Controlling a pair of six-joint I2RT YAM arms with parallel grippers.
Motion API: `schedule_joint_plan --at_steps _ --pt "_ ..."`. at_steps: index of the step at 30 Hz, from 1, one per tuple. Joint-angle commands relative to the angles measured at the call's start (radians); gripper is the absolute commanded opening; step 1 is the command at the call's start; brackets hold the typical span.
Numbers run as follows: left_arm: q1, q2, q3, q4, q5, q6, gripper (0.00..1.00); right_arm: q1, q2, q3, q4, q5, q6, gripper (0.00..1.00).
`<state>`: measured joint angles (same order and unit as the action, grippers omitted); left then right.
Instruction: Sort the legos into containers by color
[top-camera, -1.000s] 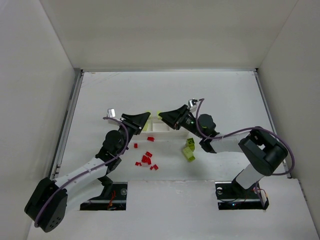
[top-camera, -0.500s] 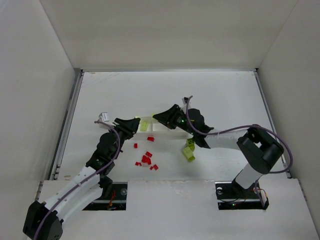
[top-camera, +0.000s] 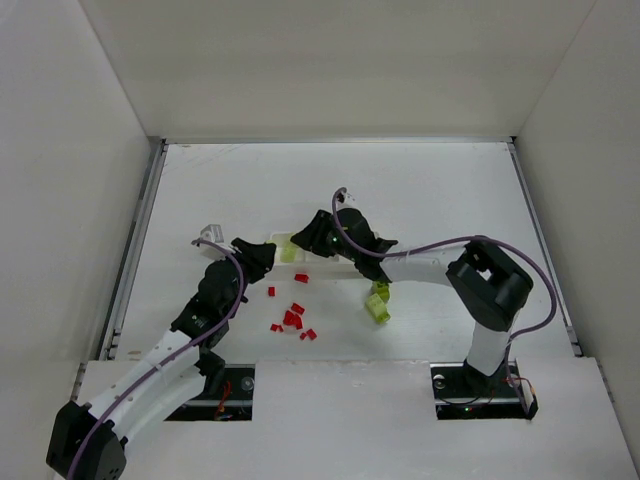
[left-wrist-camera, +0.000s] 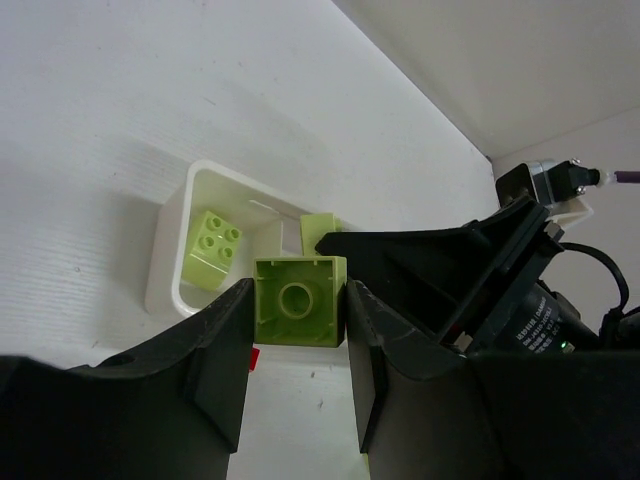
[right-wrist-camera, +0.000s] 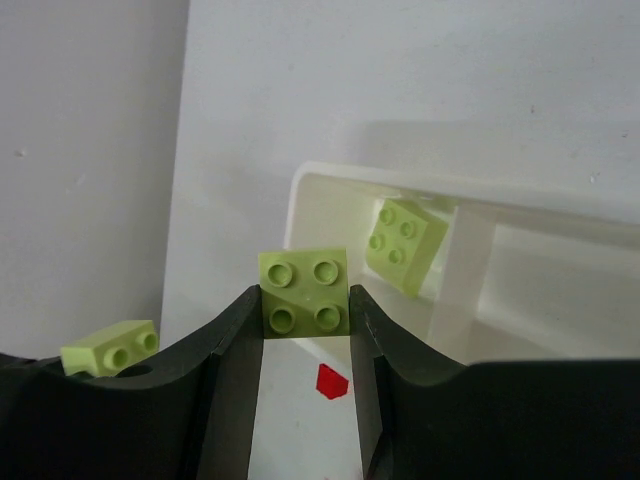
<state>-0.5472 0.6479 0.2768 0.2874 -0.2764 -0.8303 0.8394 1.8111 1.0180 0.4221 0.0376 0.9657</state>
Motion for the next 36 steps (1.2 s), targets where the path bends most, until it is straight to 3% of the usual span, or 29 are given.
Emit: schedule_joint_plan --at_steps 1,4,11,20,24,26,29,36 --pt "0.01 0.01 0.058 0.013 -0.02 0.04 0.22 0.013 0.022 0.071 -0.032 0.031 -0.038 0.28" --pt "0.007 0.016 0.055 0.027 -0.024 0.04 0.22 0.013 0.034 0.09 -0.031 0.03 -0.035 0.39" --pt "0.007 0.065 0.068 0.059 -0.029 0.045 0.22 0.013 0.005 0.079 -0.022 0.021 -0.032 0.49" --pt "-0.012 0.145 0.088 0.119 -0.041 0.056 0.22 0.008 -0.056 0.001 0.015 0.021 -0.025 0.48" --pt "-0.021 0.251 0.124 0.139 -0.041 0.083 0.22 -0.01 -0.198 -0.137 0.044 0.054 -0.057 0.3" --pt "-0.033 0.309 0.146 0.144 -0.043 0.105 0.23 -0.012 -0.289 -0.209 0.034 0.083 -0.103 0.28" --pt "-0.05 0.396 0.183 0.144 -0.067 0.137 0.23 -0.009 -0.435 -0.31 -0.023 0.154 -0.171 0.29" --pt "-0.099 0.55 0.263 0.124 -0.144 0.214 0.26 0.115 -0.749 -0.44 -0.374 0.464 -0.262 0.47"
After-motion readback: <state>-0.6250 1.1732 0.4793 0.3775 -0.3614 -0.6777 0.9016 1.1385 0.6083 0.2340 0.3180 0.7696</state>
